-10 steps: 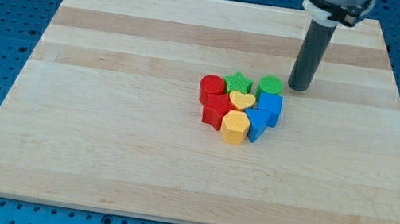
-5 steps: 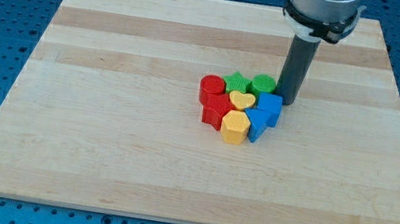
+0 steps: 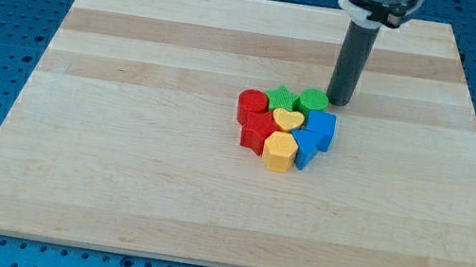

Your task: Move the green circle to the right of the green star

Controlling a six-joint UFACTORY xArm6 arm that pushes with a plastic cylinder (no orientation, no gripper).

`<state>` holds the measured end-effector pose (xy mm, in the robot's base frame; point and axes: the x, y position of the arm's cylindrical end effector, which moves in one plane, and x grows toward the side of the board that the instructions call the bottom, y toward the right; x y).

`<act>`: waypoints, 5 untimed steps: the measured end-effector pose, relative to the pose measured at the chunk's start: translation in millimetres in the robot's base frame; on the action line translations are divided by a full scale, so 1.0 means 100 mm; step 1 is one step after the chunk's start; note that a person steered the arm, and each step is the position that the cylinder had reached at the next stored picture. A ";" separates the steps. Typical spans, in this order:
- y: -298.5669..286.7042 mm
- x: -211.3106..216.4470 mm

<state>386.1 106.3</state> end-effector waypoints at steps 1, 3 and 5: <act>0.00 0.03; 0.00 0.09; -0.04 0.09</act>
<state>394.8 102.6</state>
